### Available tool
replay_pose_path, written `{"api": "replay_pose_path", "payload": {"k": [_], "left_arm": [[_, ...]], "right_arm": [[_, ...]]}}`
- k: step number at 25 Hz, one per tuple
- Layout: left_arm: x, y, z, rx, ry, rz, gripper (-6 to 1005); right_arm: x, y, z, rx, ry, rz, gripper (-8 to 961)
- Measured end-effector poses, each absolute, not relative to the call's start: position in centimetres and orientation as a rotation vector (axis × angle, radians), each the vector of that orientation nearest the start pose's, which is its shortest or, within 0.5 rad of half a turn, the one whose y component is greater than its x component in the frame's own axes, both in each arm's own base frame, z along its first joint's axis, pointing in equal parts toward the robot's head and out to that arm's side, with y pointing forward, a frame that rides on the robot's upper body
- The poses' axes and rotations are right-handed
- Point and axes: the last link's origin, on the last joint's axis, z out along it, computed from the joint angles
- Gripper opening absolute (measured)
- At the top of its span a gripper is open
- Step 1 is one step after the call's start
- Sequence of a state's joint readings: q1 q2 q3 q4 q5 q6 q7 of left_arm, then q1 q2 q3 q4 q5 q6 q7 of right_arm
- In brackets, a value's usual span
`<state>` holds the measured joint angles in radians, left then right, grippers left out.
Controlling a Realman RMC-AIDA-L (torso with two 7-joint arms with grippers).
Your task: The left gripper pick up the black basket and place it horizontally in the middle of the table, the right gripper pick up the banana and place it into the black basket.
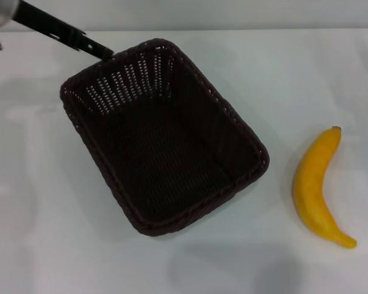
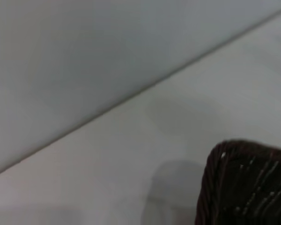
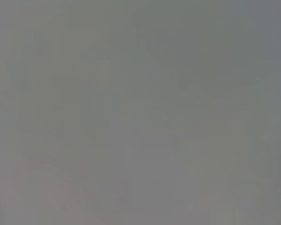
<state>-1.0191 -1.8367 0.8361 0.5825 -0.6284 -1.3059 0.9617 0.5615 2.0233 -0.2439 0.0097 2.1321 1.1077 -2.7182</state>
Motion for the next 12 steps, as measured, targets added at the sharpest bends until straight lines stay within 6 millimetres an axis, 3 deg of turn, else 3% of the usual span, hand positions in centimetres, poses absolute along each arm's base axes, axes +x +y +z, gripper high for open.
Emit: {"api": "replay_pose_path", "payload": {"k": [12], "left_arm": [[-20.3, 46.3, 3.5, -2.51, -0.856, 0.221, 875]], "right_arm": [[35.6, 35.7, 4.3, -1.38, 0.718, 0.799, 834]]}}
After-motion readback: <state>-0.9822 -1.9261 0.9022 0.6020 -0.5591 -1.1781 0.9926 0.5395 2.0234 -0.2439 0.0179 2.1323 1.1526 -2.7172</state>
